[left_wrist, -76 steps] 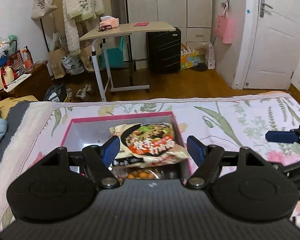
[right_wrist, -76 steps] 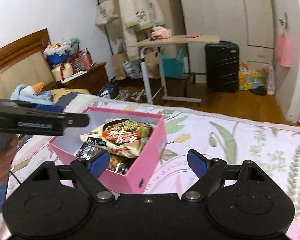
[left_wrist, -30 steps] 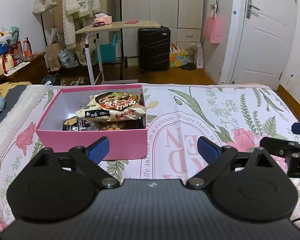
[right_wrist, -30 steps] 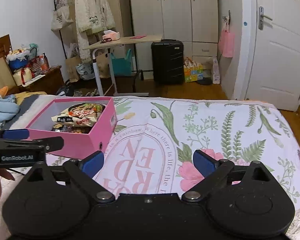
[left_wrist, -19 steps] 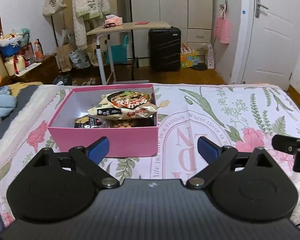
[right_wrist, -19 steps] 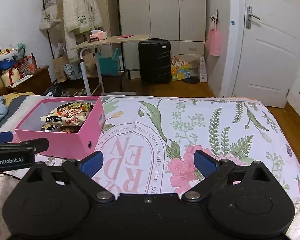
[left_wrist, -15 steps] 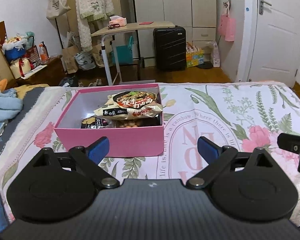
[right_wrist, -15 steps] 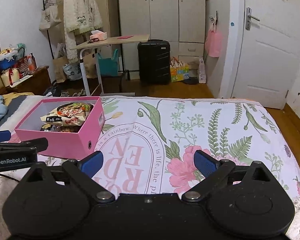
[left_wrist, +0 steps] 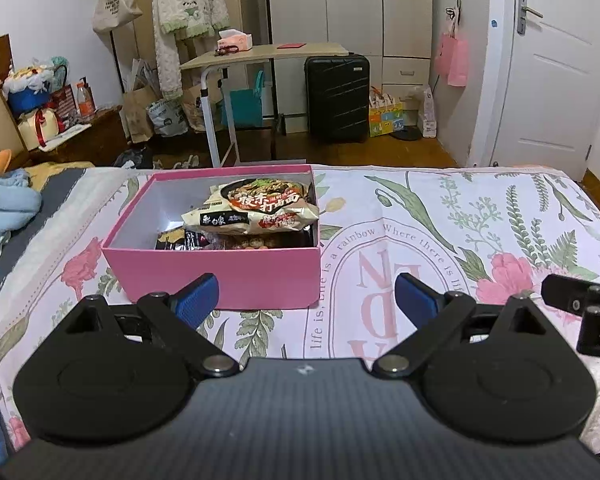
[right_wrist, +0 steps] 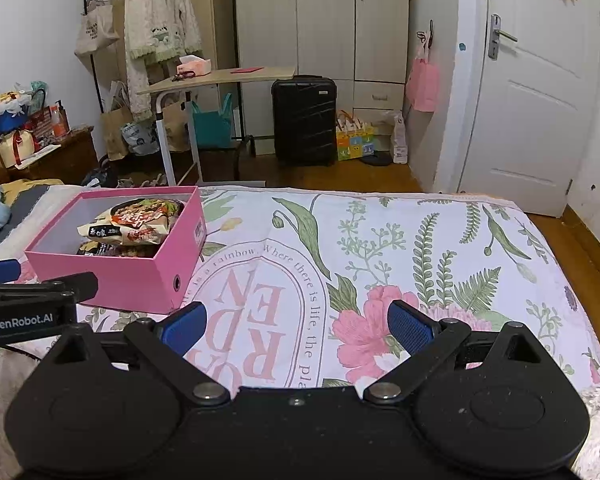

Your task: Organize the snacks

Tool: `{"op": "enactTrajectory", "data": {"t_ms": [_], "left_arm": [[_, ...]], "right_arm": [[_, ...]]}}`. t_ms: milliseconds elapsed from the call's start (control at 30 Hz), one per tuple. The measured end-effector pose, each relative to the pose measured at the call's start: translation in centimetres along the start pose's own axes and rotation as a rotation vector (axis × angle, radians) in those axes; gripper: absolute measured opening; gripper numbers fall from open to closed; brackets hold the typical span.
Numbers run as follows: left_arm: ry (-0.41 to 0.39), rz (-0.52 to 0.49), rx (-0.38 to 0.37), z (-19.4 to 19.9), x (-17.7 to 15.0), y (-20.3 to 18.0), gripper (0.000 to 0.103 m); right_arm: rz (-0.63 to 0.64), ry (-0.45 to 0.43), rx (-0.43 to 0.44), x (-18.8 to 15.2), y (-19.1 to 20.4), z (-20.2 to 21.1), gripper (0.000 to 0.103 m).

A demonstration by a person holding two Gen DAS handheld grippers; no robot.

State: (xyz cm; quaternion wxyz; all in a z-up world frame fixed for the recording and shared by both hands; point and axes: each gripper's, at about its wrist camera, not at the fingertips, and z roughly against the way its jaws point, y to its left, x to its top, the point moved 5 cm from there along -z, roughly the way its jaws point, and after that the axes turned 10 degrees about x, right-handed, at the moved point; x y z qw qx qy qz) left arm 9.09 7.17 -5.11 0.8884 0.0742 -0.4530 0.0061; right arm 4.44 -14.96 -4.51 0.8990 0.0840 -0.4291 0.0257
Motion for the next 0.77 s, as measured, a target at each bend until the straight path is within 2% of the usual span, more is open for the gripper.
{"op": "enactTrajectory", "data": {"t_ms": [267,433,767], "left_arm": [[-0.008,-0.015,-0.011,0.09,-0.04,-0.13,0.096],[-0.032,-0.018,0.008,0.2,-0.09,-0.11,0.098],[-0.021,0.01,-0.006,0.09,-0.24,0.15,0.099]], "right_arm": [[0.001,0.006,0.002,-0.09,-0.06,-0.08,0.099],[0.003,0.01,-0.009,-0.14,-0.18,-0.14,0.099],[-0.006,0.015,-0.019,-0.27,-0.42,-0.27,0.099]]}}
